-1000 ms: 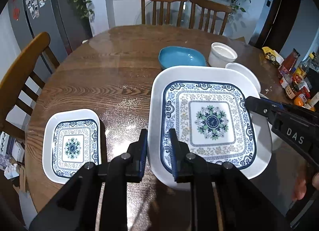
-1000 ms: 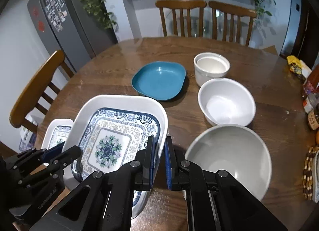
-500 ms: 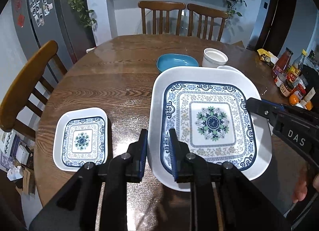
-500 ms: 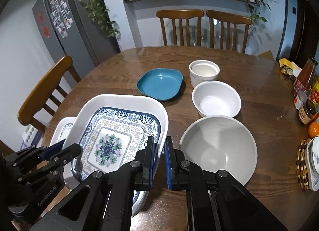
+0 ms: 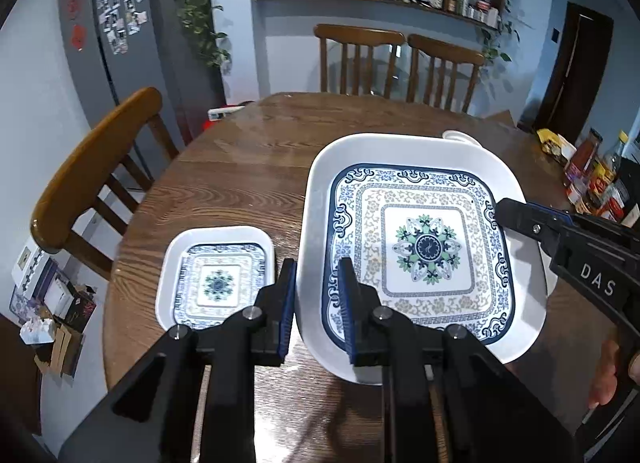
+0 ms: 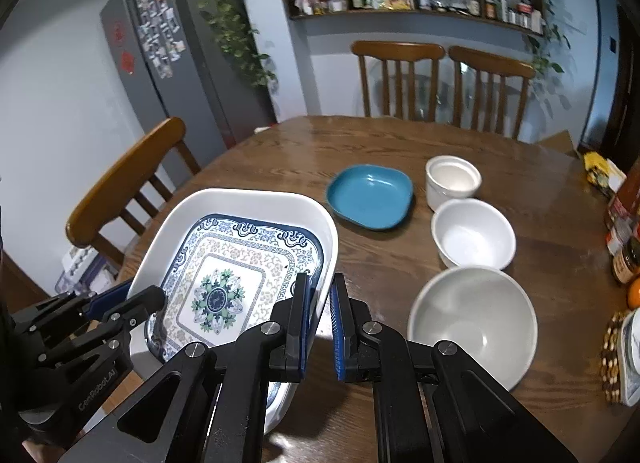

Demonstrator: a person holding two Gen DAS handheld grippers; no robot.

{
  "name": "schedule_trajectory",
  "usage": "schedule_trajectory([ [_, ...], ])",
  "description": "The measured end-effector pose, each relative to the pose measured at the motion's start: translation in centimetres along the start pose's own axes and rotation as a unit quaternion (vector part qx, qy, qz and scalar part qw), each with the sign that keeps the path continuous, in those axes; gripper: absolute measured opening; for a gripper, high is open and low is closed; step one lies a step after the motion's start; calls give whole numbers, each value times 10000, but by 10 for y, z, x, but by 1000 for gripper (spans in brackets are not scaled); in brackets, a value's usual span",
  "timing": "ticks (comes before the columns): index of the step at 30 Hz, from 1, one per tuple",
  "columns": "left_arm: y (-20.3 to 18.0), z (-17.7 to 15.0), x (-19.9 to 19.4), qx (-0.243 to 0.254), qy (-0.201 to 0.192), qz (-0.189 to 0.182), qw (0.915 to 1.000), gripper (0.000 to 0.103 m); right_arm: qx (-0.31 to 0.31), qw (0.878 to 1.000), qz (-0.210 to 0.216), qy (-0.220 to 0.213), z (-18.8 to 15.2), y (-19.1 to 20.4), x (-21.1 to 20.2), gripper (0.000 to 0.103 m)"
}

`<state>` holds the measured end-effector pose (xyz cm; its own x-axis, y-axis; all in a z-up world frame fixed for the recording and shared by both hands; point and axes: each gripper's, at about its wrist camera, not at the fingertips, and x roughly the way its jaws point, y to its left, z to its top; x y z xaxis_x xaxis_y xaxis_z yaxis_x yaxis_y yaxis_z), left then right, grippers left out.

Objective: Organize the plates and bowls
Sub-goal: 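Lift the held plate and carry it over the first patterned plate, then lower the held plate onto the first patterned plate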

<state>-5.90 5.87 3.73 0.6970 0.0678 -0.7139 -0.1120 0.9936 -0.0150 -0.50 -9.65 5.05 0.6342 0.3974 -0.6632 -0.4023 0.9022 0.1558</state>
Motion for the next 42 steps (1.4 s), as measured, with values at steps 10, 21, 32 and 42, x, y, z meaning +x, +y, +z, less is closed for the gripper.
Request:
schedule_trajectory([
  [10, 31, 2, -10, -270, -100, 316, 9991, 18, -286, 9991, 300, -23, 13, 33, 9, 12],
  [21, 67, 0, -6, -538, -17, 602, 9967, 18, -505, 9970, 583, 118, 19, 68, 33, 12],
  [32, 98, -5, 12, -728, 235, 722, 9944, 18, -579, 9947, 741, 408, 18, 91, 67, 12],
  [42, 115, -13, 35, -805, 528, 737, 9926, 18, -517, 9925, 799, 767, 12, 99, 102, 12],
])
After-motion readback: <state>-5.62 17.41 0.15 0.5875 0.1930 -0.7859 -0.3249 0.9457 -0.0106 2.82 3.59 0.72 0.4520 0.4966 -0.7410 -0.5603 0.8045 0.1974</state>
